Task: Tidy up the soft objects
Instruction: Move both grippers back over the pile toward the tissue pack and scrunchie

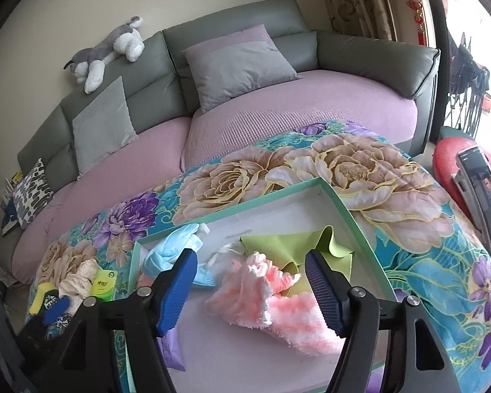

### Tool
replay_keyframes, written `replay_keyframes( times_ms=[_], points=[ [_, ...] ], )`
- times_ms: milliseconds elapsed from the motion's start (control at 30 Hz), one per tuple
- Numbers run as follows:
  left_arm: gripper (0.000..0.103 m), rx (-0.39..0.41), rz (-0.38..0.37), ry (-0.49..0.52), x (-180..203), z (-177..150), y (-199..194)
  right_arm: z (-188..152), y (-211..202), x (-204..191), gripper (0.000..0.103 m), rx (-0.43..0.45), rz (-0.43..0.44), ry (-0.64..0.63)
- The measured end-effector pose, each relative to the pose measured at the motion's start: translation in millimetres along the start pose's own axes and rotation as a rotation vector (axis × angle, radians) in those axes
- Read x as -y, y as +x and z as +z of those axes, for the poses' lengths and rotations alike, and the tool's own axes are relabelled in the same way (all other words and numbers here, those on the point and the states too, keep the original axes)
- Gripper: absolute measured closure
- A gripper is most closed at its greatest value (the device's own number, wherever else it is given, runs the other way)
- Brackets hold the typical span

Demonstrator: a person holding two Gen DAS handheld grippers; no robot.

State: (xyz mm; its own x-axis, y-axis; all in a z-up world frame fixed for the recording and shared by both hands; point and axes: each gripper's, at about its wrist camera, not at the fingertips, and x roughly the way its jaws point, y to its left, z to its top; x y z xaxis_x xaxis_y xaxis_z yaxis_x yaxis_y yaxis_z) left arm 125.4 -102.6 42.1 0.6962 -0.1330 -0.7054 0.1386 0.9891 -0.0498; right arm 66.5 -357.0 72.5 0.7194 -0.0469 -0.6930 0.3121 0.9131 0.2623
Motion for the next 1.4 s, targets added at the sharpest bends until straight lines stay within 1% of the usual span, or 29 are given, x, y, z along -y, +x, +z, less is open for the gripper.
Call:
replay_keyframes(
  times_ms=[100,233,333,433,567,733,800,933,1100,1167,1267,1400],
  points=[
    [0.003,0.038,0.084,-0.100,-34.1,3.6,-6.5,-0.3,0.4,-0.5,0.029,0.003,-0.014,-0.008],
    [0.003,0.089,0.187,-0.253,-81.5,2.1,-18.8,-1.2,-0.4,-8.1,0.029,0.011,-0.037,-0.040],
    [0.003,0.122,0.221,-0.357,-108.4,-1.6,-28.9,-2.3,-2.2,-18.4,0.029,0.022,-0.037,-0.065],
    [0.002,0.151,0.249,-0.420,-126.3,-5.4,-38.3,-4.7,-3.8,-34.8,0.029,0.028,0.004,-0.086],
    [0.002,0.165,0.277,-0.445,-139.6,-6.9,-43.4,-11.0,-2.0,-64.3,0.029,0.027,0.040,-0.142],
    [0.002,0.144,0.283,-0.475,-152.5,-6.0,-45.5,-19.2,2.5,-99.4,0.029,0.017,0.124,-0.165],
    [0.002,0.142,0.288,-0.487,-158.9,-2.1,-49.7,-23.7,3.6,-116.4,0.029,0.014,0.149,-0.195],
    [0.002,0.176,0.311,-0.499,-171.6,6.7,-62.7,-32.1,4.5,-142.0,0.029,0.013,0.184,-0.235],
    [0.002,0.206,0.341,-0.524,-188.9,8.7,-63.9,-40.7,7.6,-165.6,0.029,0.013,0.240,-0.255],
    [0.002,0.196,0.345,-0.535,-195.0,7.5,-59.4,-44.9,12.0,-176.1,0.029,0.004,0.262,-0.267],
    [0.002,0.161,0.349,-0.553,-206.9,2.3,-49.4,-50.3,19.4,-187.2,0.029,-0.016,0.281,-0.275],
    [0.002,0.130,0.376,-0.582,-225.2,-3.0,-40.8,-58.9,30.3,-202.9,0.029,-0.046,0.308,-0.280]
  ],
)
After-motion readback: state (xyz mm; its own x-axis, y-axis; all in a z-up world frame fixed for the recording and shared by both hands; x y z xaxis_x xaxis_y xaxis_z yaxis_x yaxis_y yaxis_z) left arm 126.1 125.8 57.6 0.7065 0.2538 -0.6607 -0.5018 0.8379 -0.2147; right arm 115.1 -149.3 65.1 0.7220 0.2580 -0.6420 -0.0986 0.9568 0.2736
